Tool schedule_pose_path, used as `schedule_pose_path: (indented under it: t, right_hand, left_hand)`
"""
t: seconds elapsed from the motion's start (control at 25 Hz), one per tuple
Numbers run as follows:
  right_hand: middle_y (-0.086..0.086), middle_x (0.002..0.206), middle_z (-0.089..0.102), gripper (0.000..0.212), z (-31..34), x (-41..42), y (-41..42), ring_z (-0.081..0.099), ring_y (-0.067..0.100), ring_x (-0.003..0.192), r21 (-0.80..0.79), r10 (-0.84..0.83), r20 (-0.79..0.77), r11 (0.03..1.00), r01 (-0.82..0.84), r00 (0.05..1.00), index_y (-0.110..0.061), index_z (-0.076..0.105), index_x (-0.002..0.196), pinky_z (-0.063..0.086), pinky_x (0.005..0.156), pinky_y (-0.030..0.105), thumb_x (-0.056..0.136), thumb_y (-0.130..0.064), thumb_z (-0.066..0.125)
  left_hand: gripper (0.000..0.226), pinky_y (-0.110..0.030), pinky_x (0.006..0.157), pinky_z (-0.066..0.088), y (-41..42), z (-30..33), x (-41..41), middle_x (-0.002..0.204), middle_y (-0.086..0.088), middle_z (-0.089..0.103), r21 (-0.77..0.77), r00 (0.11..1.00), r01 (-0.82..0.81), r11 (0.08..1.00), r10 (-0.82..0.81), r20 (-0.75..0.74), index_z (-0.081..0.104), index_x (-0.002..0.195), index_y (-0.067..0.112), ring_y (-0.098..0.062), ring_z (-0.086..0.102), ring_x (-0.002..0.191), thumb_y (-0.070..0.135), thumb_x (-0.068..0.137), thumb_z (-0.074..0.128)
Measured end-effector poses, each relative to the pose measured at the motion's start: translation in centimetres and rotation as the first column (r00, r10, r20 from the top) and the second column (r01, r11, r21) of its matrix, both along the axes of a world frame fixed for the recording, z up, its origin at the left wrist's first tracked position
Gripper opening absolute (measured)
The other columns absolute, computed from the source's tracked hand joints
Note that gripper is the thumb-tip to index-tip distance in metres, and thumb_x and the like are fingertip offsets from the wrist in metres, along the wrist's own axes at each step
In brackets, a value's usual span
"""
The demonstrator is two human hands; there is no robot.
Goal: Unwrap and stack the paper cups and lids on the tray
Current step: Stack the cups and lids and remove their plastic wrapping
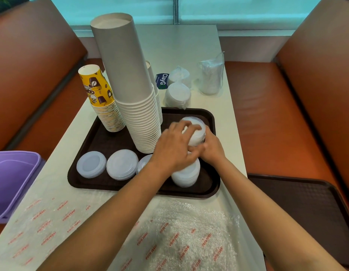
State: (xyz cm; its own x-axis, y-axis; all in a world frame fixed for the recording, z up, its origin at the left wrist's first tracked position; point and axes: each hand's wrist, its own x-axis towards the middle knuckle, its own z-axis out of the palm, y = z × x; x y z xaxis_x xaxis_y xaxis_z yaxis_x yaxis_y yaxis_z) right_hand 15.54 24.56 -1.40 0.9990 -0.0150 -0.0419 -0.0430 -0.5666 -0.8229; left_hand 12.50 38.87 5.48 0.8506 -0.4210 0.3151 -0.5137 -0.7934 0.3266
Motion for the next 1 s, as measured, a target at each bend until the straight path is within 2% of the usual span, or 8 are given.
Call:
schedule_pose_path:
  t: [0.12,0.28,0.4,0.6,0.72,0.84,0.92,1.0]
  right_hand:
    - [-0.004,0.126,0.057,0.095,0.1,0.0,0.0,0.055,0.016,0.112,0.015,0.002,-0.002,1.0,-0.002,1.0,-0.026,0.035,0.14,0.043,0.088,0.028,0.06,-0.044,0.083]
    - [0.0,0.13,0.056,0.092,0.0,0.0,-0.1,0.054,0.02,0.116,-0.007,0.01,0.001,1.0,-0.01,1.0,-0.023,0.034,0.14,0.043,0.092,0.03,0.064,-0.037,0.084]
    - [0.001,0.129,0.057,0.094,0.2,0.0,-0.1,0.055,0.02,0.114,0.014,0.01,-0.011,1.0,-0.01,1.0,-0.025,0.032,0.142,0.045,0.092,0.032,0.064,-0.035,0.085]
    - [0.0,0.125,0.06,0.09,0.2,0.0,-0.1,0.057,0.02,0.111,0.006,-0.003,-0.018,1.0,0.003,1.0,-0.025,0.036,0.14,0.045,0.09,0.03,0.065,-0.035,0.084]
    - [-0.001,0.122,0.061,0.085,0.2,0.0,-0.1,0.058,0.02,0.109,0.013,0.004,-0.013,1.0,-0.004,1.0,-0.026,0.039,0.137,0.046,0.087,0.029,0.065,-0.034,0.084]
    - [-0.001,0.123,0.06,0.087,0.0,0.1,-0.2,0.057,0.02,0.11,0.005,0.001,-0.008,1.0,-0.001,1.0,-0.025,0.038,0.137,0.044,0.086,0.028,0.064,-0.036,0.084]
    - [-0.001,0.126,0.058,0.09,-0.1,0.1,-0.2,0.055,0.02,0.113,0.007,-0.008,-0.01,1.0,0.008,1.0,-0.024,0.037,0.138,0.044,0.087,0.029,0.063,-0.035,0.085]
    - [-0.001,0.128,0.058,0.088,-0.2,0.2,-0.2,0.055,0.021,0.115,0.011,-0.006,-0.002,1.0,0.006,1.0,-0.024,0.038,0.138,0.044,0.09,0.032,0.064,-0.034,0.085]
  left_hand:
    - [0.048,-0.039,0.096,0.04,-1.4,1.1,4.3,0.134,-0.004,0.046,0.029,0.99,-0.07,0.997,0.073,-0.12,0.046,0.134,0.019,-0.025,0.042,0.122,0.04,0.091,0.052]
    - [0.062,-0.045,0.106,0.034,-2.2,1.0,8.1,0.145,-0.005,0.037,0.28,0.92,0.016,0.96,0.095,-0.38,0.036,0.142,0.02,-0.025,0.036,0.132,0.048,0.089,0.054]
    - [0.061,-0.044,0.104,0.037,-2.4,1.1,9.0,0.139,-0.006,0.041,0.353,0.897,0.046,0.934,0.117,-0.427,0.044,0.136,0.02,-0.024,0.041,0.128,0.05,0.085,0.059]
    - [0.061,-0.038,0.097,0.041,-2.2,1.9,8.7,0.129,-0.003,0.046,0.231,0.92,0.076,0.97,0.022,-0.392,0.047,0.127,0.02,-0.021,0.046,0.118,0.044,0.077,0.071]
    - [0.053,-0.038,0.09,0.045,-1.7,2.4,8.4,0.12,-0.003,0.054,0.175,0.909,0.094,0.98,-0.013,-0.417,0.046,0.118,0.018,-0.021,0.051,0.106,0.038,0.077,0.074]
    - [0.037,-0.036,0.091,0.044,-1.5,2.6,7.8,0.124,-0.008,0.054,0.103,0.89,0.087,0.991,-0.031,-0.456,0.046,0.123,0.018,-0.023,0.053,0.108,0.028,0.09,0.06]
    - [0.033,-0.023,0.088,0.037,-1.3,3.3,7.0,0.127,-0.011,0.053,-0.008,0.897,0.04,0.999,-0.04,-0.44,0.045,0.129,0.015,-0.024,0.051,0.113,0.018,0.096,0.047]
    - [0.033,-0.015,0.08,0.031,-1.0,4.2,6.0,0.127,-0.011,0.055,-0.165,0.937,-0.058,0.985,-0.004,-0.349,0.047,0.131,0.012,-0.023,0.051,0.114,0.013,0.097,0.045]
